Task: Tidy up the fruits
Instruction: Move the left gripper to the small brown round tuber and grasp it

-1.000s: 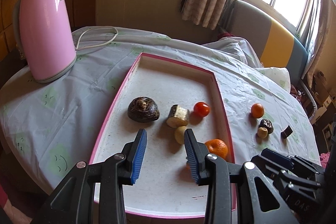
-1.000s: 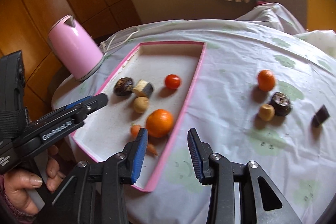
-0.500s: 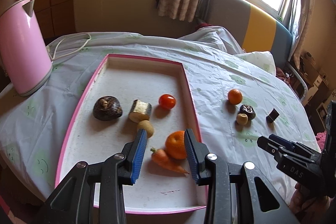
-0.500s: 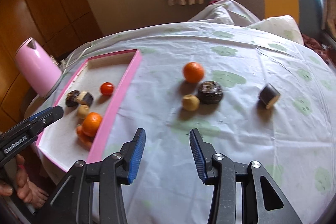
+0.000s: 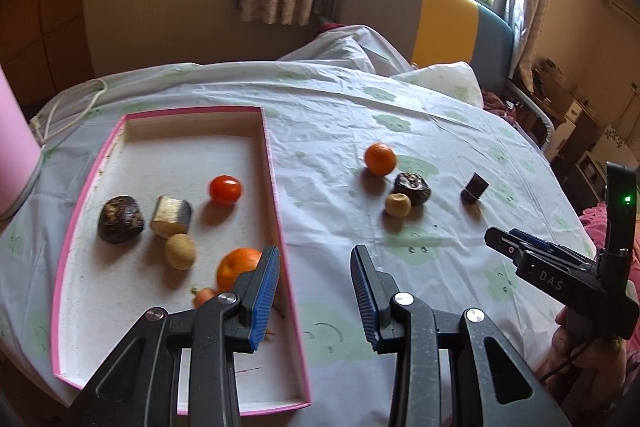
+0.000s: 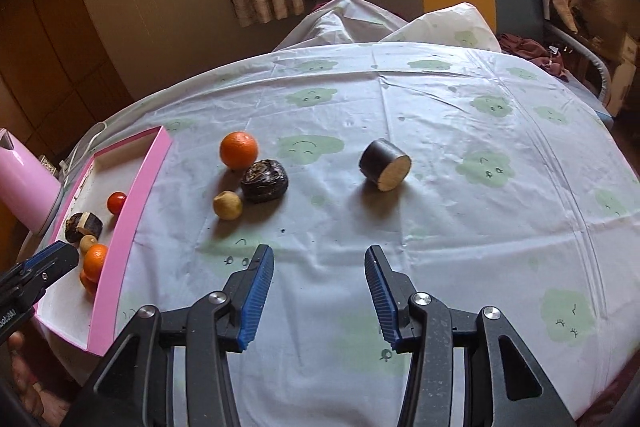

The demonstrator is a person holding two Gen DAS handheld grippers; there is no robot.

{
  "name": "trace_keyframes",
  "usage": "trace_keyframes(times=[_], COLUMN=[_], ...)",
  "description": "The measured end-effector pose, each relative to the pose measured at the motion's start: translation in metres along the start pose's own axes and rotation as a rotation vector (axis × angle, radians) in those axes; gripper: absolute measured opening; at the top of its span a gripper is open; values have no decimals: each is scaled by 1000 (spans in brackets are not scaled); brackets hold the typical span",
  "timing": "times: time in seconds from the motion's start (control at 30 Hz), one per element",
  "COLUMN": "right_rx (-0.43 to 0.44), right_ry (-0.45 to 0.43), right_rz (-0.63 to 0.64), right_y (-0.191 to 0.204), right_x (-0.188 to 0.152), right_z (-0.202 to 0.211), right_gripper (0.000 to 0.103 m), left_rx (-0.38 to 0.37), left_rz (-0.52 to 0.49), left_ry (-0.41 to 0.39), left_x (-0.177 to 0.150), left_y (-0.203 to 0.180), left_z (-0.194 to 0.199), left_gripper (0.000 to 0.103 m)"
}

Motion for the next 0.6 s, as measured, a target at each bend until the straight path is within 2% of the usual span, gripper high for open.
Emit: trace_keyframes(times=[0.23, 0.37, 0.47, 0.6], right_rx=[-28, -33, -33, -26], right_ry=[6, 6, 4, -2], right_rz=[-44, -47, -55, -71], right_y=[-22, -28, -31, -37], right_x=[-4, -5, -4, -2], right_z=[-1, -1, -1, 0], right_gripper=[51, 51, 52, 52], left_rx=[-71, -139, -159, -151], left_rz=[-63, -91, -111, -134], left_ry=[34, 60, 76, 89], left_x=[5, 11, 17, 24], left_y=[-35, -58, -73, -85], left_z=[-19, -35, -49, -70], left_gripper=[37, 37, 37, 37])
Point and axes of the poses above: each gripper's, at about its wrist camera, not at the fingertips, and z roughly against the way its jaws point, y to its left, x to its top, the point moved 8 cm from there along -z, roughly the way its jaws point, and after that the axes turned 7 degrees about x, right-handed, at the moved point
